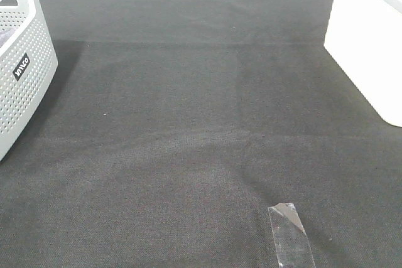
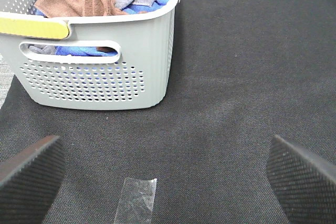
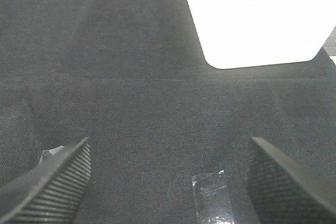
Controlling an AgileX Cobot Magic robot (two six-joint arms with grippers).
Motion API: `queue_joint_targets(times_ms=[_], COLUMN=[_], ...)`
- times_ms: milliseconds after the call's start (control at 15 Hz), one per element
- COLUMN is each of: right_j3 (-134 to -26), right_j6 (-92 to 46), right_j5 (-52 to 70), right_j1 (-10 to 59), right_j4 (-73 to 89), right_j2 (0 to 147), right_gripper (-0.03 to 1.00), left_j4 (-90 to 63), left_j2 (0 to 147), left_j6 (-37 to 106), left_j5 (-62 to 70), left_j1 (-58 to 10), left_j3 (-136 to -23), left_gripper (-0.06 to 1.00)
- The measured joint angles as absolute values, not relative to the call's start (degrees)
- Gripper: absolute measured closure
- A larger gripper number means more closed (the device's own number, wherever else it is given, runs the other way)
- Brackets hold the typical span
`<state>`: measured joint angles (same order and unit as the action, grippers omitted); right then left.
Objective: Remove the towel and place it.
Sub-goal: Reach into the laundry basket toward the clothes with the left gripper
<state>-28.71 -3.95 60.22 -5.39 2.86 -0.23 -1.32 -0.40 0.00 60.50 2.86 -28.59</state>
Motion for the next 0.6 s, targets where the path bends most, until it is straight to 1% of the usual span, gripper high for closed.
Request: queue_joint_targets(times_ms=[600], right_j3=[-28.71], right_j6=[-3.95], right_j5=[60.22], right_j1=[-5.39], right_j4=[2.86], right_j2=[-0.23], right_gripper=[0.21], left_j4=[-1.32], left_j2=[-0.40], left_j6=[0.00], left_j5=[60.50], left_j1=[2.86], left_j3=[-28.59], left_gripper=[-0.05])
